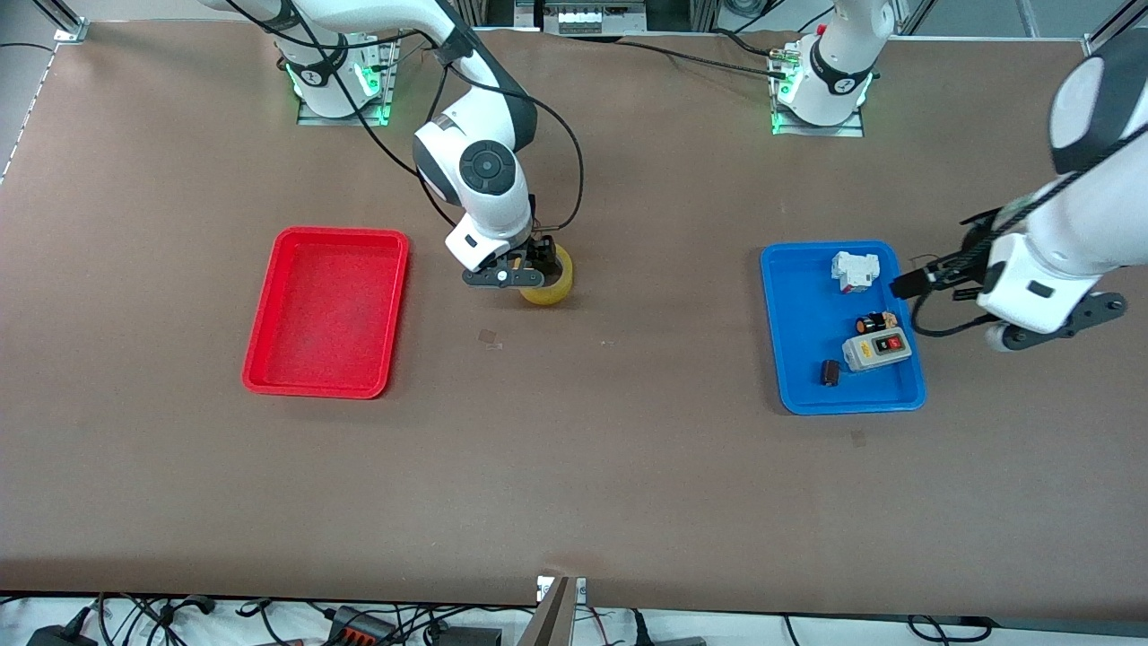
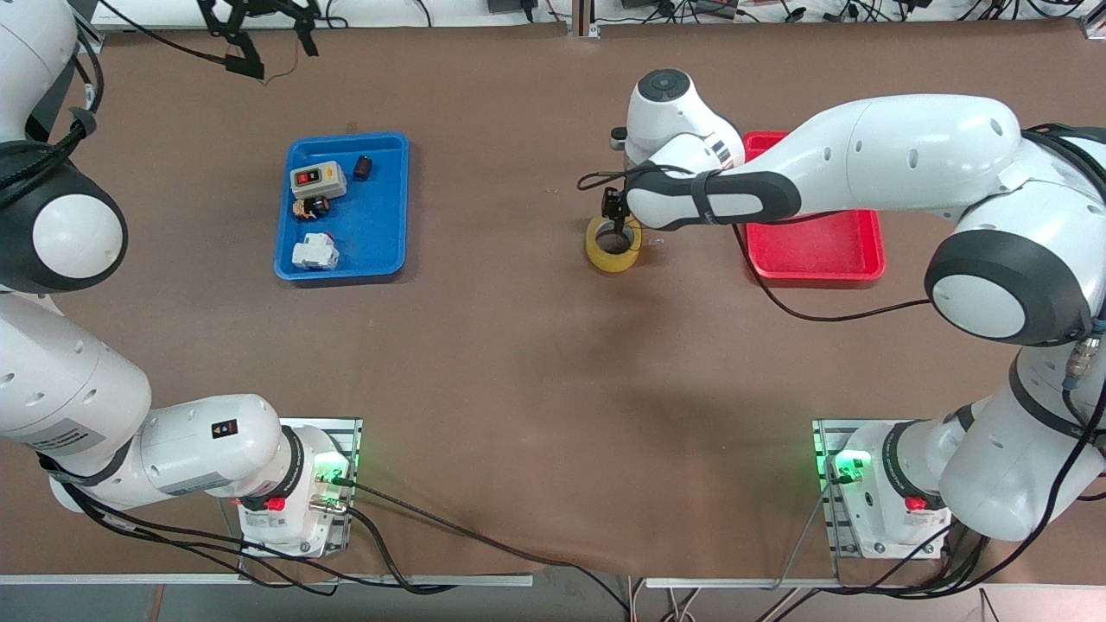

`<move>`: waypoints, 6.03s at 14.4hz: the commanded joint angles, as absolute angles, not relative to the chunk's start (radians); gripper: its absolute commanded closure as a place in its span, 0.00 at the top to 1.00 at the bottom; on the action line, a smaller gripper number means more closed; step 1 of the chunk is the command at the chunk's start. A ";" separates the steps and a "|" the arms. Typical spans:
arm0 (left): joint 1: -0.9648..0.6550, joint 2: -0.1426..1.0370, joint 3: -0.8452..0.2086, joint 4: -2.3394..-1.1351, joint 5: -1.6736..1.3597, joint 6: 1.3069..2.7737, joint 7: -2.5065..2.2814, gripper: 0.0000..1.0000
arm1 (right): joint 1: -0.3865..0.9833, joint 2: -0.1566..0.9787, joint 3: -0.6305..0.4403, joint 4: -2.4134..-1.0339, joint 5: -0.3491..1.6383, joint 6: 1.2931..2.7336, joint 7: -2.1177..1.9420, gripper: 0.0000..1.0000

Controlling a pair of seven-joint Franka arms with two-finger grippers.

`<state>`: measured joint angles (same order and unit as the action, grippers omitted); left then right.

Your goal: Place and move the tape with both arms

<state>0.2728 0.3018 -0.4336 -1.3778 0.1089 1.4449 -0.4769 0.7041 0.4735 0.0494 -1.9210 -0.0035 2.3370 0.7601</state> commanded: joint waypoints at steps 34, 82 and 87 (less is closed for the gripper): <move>0.015 0.061 -0.063 -1.532 -0.048 1.470 -0.130 1.00 | 0.192 0.153 0.028 -2.250 -0.009 2.307 0.269 0.02; 0.015 0.048 -0.066 -1.554 -0.031 1.497 -0.121 1.00 | 0.011 -0.041 0.040 -1.674 0.002 1.629 0.020 0.98; 0.012 0.049 -0.064 -1.554 -0.029 1.494 -0.121 1.00 | 0.006 0.033 0.038 -1.569 0.012 1.566 0.003 0.99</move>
